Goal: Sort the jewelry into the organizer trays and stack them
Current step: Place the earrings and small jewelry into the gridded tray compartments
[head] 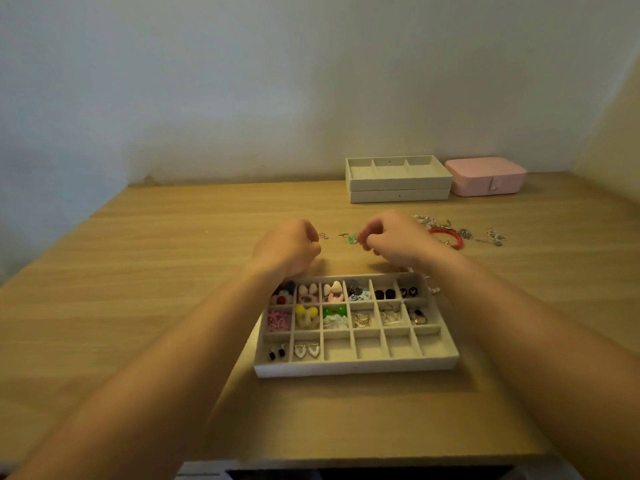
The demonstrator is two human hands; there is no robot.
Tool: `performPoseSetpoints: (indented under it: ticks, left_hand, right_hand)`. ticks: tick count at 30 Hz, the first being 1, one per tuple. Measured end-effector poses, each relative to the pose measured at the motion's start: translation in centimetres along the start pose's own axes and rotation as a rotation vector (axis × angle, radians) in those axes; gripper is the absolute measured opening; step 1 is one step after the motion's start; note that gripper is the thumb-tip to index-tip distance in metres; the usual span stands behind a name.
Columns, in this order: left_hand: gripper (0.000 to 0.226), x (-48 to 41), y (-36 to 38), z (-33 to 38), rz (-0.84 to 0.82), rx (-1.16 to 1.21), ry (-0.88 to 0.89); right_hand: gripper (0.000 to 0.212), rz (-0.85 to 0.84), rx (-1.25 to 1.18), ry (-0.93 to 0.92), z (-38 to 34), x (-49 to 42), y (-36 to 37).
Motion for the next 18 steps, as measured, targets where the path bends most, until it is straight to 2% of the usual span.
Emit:
performPoseSetpoints:
  ticks: [3,5,9,13,18]
  left_hand:
    - [0.032,-2.8,0.7,-0.7,0.019,-0.125,0.036]
    - [0.035,-4.3,1.1,-1.2,-0.029,-0.185,0.069]
    - [0.026,-6.2,1.6,-1.9,-0.099,-0.205,0.140]
    - [0.018,-7.1,2.0,-2.2,-0.088,-0.241,0.207]
    - [0.016,-7.3,2.1,-2.5,-0.180,-0.184,0.125]
  right_hand:
    - [0.028,0.023,-0.079,0.013,-0.4,-1.8,0.3]
    - [0.029,0.051,-0.157,-0.005,-0.7,-2.8,0.3]
    - [0.028,0.065,-0.238,-0.035,-1.1,-4.0,0.4]
    - [0.026,0.060,-0.271,-0.037,-1.1,-4.9,0.4]
    - [0.025,0.050,-0.325,-0.027,-1.1,-4.9,0.3]
Point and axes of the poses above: each hand's wrist, its own x-axis away from the middle knuckle, its own y-axis out of the palm, z = x × y, the point moved 4 cm from there along -x, towards the middle knuckle, and after that the axes turned 13 degrees about y, right-handed, at the moved point
